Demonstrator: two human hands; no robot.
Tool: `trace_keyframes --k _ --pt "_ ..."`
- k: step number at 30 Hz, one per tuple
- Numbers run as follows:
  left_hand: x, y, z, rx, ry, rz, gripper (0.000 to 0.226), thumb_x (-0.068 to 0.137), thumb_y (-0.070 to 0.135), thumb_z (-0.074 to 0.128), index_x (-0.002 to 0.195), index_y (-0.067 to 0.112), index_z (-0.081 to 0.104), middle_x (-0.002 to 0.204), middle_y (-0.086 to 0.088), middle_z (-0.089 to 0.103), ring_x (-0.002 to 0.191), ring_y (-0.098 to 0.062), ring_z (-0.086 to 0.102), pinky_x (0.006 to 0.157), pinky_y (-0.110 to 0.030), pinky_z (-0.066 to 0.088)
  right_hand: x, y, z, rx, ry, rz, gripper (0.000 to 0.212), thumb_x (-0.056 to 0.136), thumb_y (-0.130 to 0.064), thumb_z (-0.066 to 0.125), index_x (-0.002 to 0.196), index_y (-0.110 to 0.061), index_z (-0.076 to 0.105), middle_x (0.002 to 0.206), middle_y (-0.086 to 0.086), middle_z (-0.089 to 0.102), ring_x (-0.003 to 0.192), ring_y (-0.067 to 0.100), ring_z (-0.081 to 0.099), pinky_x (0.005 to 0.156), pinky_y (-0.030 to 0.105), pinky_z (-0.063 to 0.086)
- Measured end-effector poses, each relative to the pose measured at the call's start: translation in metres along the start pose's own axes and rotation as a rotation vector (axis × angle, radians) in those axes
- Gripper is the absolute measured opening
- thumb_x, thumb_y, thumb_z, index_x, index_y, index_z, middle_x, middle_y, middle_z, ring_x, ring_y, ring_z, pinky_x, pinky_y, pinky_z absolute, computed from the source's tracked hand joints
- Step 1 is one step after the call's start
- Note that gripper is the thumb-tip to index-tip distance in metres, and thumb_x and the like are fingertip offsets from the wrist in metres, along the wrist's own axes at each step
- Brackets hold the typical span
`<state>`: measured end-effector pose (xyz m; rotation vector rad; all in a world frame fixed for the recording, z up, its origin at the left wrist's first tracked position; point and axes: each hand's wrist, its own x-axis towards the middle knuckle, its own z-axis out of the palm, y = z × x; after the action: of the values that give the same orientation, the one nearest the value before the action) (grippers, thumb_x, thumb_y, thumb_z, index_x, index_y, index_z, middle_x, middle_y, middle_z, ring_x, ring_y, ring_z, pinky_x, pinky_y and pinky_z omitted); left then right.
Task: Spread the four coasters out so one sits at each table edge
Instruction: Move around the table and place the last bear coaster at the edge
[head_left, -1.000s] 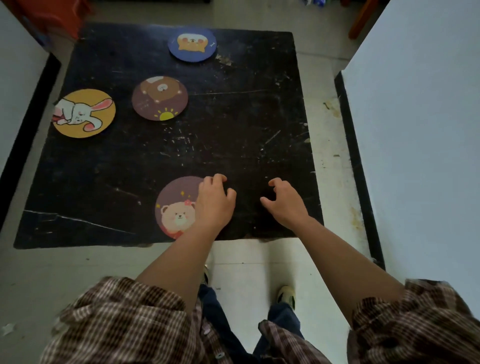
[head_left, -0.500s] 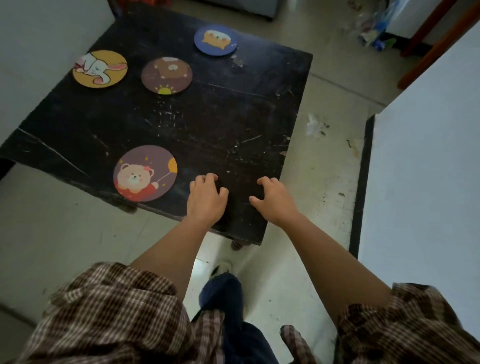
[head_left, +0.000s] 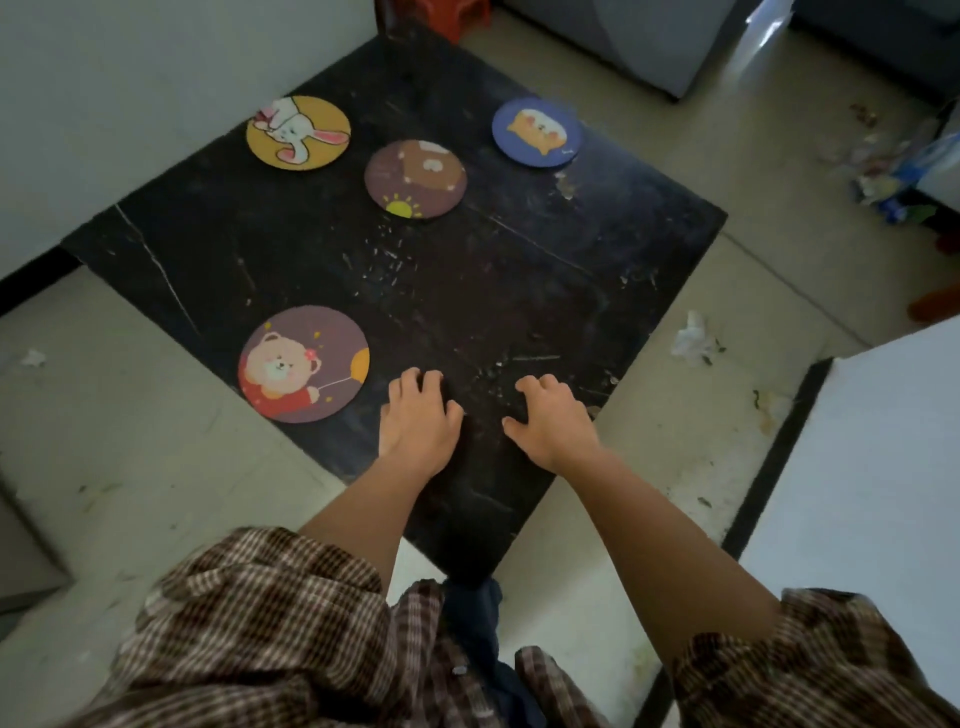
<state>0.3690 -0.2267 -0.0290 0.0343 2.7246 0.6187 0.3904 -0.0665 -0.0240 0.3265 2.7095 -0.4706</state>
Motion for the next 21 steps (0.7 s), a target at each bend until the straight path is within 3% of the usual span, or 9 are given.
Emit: trace_keyframes --k 11,21 --pt "0.047 0.022 0.003 -0.013 0.057 -0.214 0.047 0.092 0.032 0.041 0.136 0.015 0.035 0.148 -0.013 0.029 0.134 -0.032 0.025 0.103 -0.047 0.033 0.091 -0.001 -0.043 -0.096 -0.069 -0.192 0.056 0.088 -0.039 0.059 0.135 -0.017 0.039 0.135 0.008 0.046 0.123 0.028 0.044 0.101 0.048 0.039" --pt "0.098 0.072 0.004 -0.118 0.19 -0.427 0.049 0.092 0.032 0.043 0.137 0.015 0.034 0.149 -0.014 0.026 0.133 -0.035 0.026 0.103 -0.048 0.032 0.171 0.009 -0.087 -0.255 -0.137 -0.443 0.057 0.088 -0.035 0.058 0.136 -0.013 0.037 0.136 0.01 0.042 0.124 0.03 0.041 0.099 0.049 0.039"
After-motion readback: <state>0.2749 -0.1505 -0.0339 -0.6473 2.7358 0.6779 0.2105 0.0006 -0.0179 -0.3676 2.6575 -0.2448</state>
